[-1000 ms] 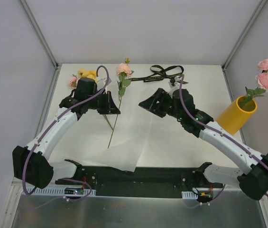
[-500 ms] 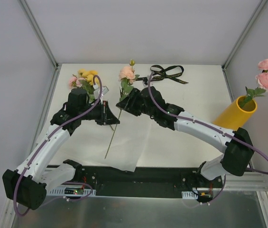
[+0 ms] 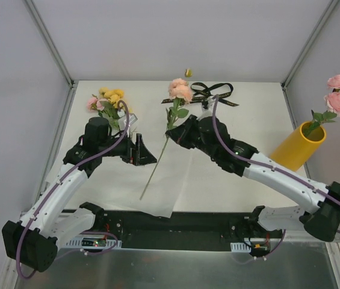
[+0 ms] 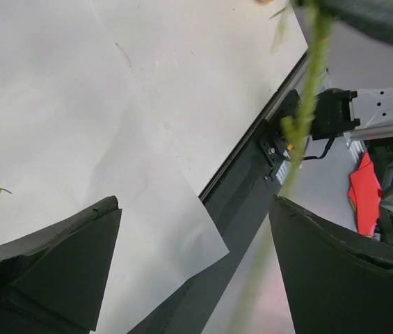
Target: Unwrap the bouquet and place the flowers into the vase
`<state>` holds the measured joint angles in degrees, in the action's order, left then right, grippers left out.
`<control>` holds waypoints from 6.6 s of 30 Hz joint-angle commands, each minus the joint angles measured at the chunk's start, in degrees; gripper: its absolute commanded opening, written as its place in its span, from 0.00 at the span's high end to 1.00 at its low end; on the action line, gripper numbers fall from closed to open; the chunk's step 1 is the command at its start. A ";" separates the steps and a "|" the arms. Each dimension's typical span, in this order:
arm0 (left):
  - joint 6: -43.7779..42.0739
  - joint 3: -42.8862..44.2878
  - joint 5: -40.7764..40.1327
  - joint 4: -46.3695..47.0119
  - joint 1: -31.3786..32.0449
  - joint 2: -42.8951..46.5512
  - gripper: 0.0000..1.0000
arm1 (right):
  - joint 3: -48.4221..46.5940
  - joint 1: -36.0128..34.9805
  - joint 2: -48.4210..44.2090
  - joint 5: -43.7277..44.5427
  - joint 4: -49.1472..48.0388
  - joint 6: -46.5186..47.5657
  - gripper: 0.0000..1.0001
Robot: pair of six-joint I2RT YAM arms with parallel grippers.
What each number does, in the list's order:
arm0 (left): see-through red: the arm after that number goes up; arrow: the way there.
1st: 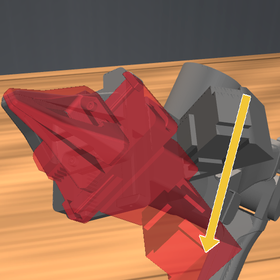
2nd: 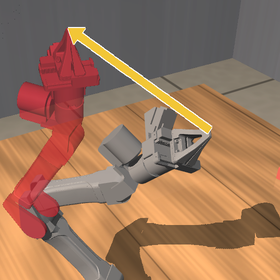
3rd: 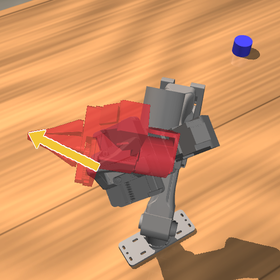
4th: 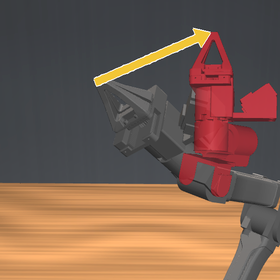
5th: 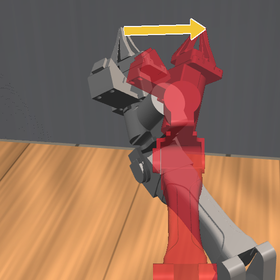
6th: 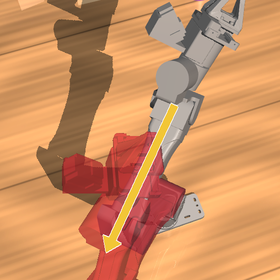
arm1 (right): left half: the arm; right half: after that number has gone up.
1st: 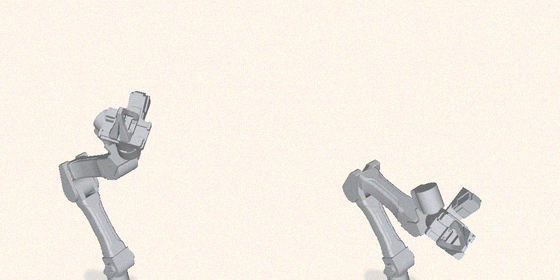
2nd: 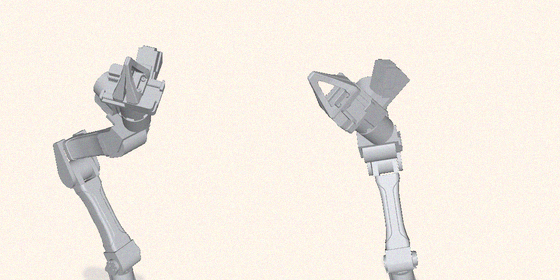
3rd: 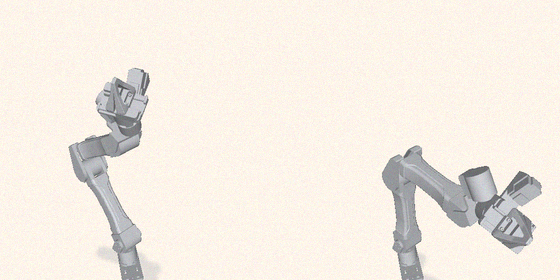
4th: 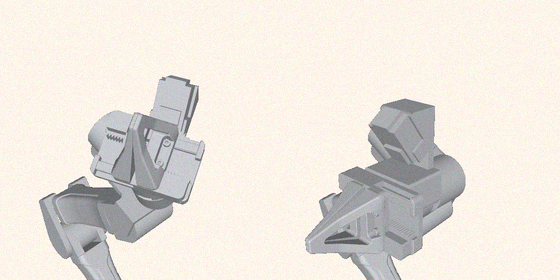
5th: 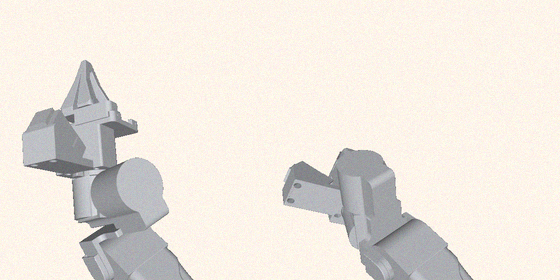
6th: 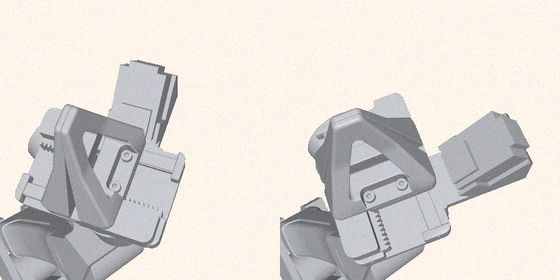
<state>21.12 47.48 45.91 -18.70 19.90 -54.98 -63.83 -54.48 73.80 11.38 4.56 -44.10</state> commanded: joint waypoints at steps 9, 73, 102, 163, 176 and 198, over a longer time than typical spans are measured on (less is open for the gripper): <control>-5.04 0.50 -9.87 -3.10 0.23 8.22 0.01 | -8.67 -0.10 -13.15 13.05 10.99 18.77 1.00; -3.55 0.94 -19.28 -8.46 0.23 11.39 0.01 | -15.28 58.68 -19.66 14.47 -2.44 78.55 1.00; -2.14 1.56 -24.63 -9.25 0.23 7.43 0.01 | 2.40 60.45 -32.75 22.45 16.26 52.63 0.48; 19.04 35.48 -51.27 -15.14 -12.69 -57.08 0.59 | 10.22 57.56 -45.85 -31.77 29.19 25.73 0.63; 17.90 36.28 -51.80 -15.14 -13.13 -60.42 0.73 | 9.87 57.64 -46.20 -31.59 29.63 26.25 0.63; 11.84 35.84 -55.23 -15.93 -13.22 -38.37 1.00 | 5.65 57.64 -46.03 -33.43 32.10 23.10 0.57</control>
<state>36.03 82.24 -7.92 -33.67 7.38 -98.70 -56.45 3.44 27.75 -20.01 38.26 -18.26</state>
